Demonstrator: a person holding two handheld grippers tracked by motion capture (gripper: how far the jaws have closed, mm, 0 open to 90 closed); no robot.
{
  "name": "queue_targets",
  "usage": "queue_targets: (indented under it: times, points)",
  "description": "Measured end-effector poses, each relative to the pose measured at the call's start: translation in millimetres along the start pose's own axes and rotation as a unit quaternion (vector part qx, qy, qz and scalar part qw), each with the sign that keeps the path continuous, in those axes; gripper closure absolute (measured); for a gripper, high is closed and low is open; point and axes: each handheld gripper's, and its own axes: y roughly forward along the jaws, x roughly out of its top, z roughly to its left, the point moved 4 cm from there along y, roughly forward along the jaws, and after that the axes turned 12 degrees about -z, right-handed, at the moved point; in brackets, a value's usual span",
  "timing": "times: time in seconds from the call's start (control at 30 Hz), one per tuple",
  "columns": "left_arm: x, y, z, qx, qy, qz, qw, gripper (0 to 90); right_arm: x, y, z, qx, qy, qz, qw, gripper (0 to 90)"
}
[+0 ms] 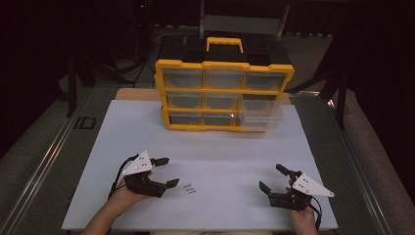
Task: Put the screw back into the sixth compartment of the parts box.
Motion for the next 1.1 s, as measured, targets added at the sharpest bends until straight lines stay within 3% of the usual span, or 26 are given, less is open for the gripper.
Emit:
queue_targets:
  times: [0.1, 0.3, 0.53, 0.57, 0.73, 0.77, 0.87, 1.1]
  points:
    - [-2.7, 6.4, 0.5, -0.005, -0.010, 0.015, 0.9998, 25.8, 0.3, -0.3, 0.1, 0.000, 0.002, -0.002, 1.0000, 10.5]
    - [-12.2, 18.7, -0.4, -0.012, 0.001, 0.050, 0.9987, 37.9, 0.0, 0.0, 0.4, 0.004, 0.000, 0.000, 1.0000, 10.5]
    - [-19.5, 30.2, -2.2, -0.021, -0.003, 0.074, 0.9971, 49.6, -0.6, -0.4, 0.2, 0.005, 0.001, 0.002, 1.0000, 10.5]
    - [-22.7, 34.0, -2.7, -0.026, -0.002, 0.086, 0.9959, 52.2, -0.9, -0.5, 0.0, 0.005, 0.001, 0.004, 1.0000, 10.5]
    - [-28.0, 40.2, -4.3, -0.040, -0.001, 0.105, 0.9936, 58.6, -1.1, -0.8, 0.0, 0.006, 0.002, 0.005, 1.0000, 10.5]
    - [-32.2, 43.4, -3.2, -0.041, -0.002, 0.122, 0.9916, 62.9, -1.2, -0.7, -0.1, 0.006, 0.002, 0.005, 1.0000, 10.5]
    - [-35.3, 45.3, -3.0, -0.047, -0.010, 0.127, 0.9908, 68.1, -1.3, -0.5, -0.2, 0.007, 0.002, 0.006, 1.0000, 10.6]
    - [-41.5, 51.9, -4.9, -0.052, 0.000, 0.149, 0.9874, 77.2, -1.4, -0.9, -0.7, 0.008, 0.004, 0.006, 0.9999, 10.5]
